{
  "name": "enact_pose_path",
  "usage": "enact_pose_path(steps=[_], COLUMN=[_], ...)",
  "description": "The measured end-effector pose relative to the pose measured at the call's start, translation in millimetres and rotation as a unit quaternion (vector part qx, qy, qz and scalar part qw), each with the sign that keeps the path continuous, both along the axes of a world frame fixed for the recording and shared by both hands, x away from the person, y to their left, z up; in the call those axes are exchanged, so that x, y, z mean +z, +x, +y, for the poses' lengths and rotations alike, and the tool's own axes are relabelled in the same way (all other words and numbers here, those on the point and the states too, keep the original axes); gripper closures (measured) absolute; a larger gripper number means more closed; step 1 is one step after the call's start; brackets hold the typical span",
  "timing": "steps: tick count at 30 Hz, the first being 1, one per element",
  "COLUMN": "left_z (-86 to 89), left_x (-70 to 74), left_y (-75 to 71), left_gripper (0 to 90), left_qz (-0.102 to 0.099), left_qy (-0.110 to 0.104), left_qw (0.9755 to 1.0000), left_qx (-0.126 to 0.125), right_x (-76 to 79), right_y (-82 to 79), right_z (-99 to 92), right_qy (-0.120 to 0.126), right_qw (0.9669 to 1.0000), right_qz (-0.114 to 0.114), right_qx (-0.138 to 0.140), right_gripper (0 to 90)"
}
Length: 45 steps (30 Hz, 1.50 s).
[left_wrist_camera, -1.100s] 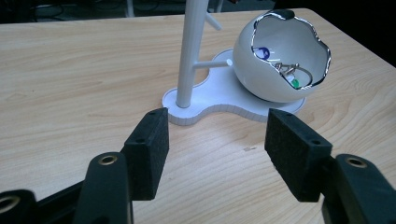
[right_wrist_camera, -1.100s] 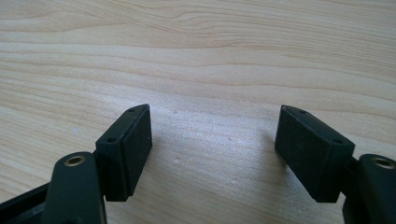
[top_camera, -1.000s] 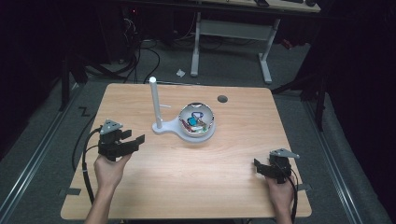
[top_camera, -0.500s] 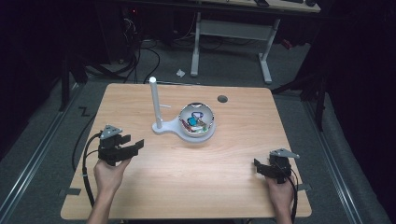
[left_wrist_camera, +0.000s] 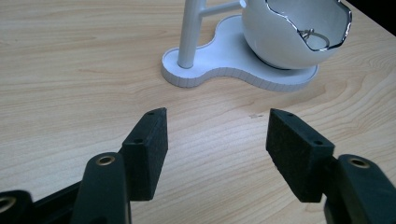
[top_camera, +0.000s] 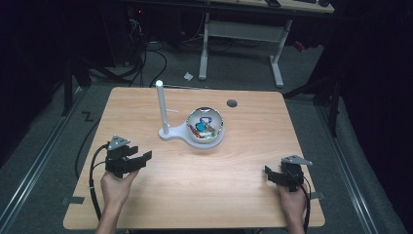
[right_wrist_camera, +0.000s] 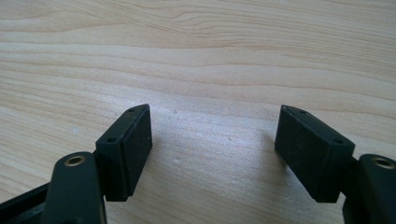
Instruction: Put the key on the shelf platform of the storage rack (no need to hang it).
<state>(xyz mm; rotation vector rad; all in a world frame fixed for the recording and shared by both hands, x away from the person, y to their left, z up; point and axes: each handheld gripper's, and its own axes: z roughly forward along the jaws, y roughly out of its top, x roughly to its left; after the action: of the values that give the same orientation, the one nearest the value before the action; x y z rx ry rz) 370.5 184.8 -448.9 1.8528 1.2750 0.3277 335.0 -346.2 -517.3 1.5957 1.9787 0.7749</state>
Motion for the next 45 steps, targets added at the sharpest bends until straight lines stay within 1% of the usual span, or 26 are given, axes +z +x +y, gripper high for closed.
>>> enact_pose_path(steps=[2, 12, 13, 21, 25, 27, 33, 36, 39, 45], left_z=[-0.8, -5.0, -5.4, -8.3, -9.9, -10.5, -13.4, -15.0, -16.3, -21.3], left_x=[-2.3, -12.5, -13.3, -20.3, -23.4, -24.7, -31.0, -33.4, -35.5, -41.4], left_y=[0.0, -1.7, -1.6, -2.9, -2.8, -3.3, -3.8, -3.8, -4.3, -4.5], left_gripper=[39.1, 38.9, 38.9, 39.1, 39.1, 39.0, 39.0, 38.9, 39.0, 38.7], left_qz=[0.002, 0.013, 0.014, 0.020, 0.025, 0.026, 0.034, 0.037, 0.039, 0.040], left_qy=[0.004, 0.003, 0.006, 0.005, 0.009, 0.005, 0.006, 0.011, 0.010, 0.021], left_qw=[1.0000, 0.9999, 0.9999, 0.9998, 0.9996, 0.9996, 0.9994, 0.9992, 0.9991, 0.9989], left_qx=[-0.001, -0.004, -0.004, -0.004, -0.007, -0.006, -0.008, -0.011, -0.011, -0.012], right_x=[0.0, 0.0, 0.0, 0.0, 0.0, 0.0, 0.0, 0.0, 0.0, 0.0], right_y=[0.0, 0.0, 0.0, 0.0, -0.1, -0.1, -0.1, -0.1, 0.0, 0.0], right_z=[0.1, 0.0, 0.0, 0.0, 0.1, 0.1, 0.0, 0.1, 0.1, 0.1], right_qy=[0.000, 0.000, 0.000, 0.000, 0.000, 0.000, 0.000, 0.000, 0.000, 0.000], right_qw=[1.0000, 1.0000, 1.0000, 1.0000, 1.0000, 1.0000, 1.0000, 1.0000, 1.0000, 1.0000], right_qz=[0.000, 0.000, 0.000, 0.000, 0.000, 0.000, 0.000, 0.000, 0.000, 0.000], right_qx=[0.000, 0.000, 0.000, 0.000, 0.000, 0.000, 0.000, 0.000, 0.000, 0.000], right_gripper=[27.7, 27.7, 27.7, 27.7, 27.7, 27.7, 27.7, 27.7, 27.7, 27.7])
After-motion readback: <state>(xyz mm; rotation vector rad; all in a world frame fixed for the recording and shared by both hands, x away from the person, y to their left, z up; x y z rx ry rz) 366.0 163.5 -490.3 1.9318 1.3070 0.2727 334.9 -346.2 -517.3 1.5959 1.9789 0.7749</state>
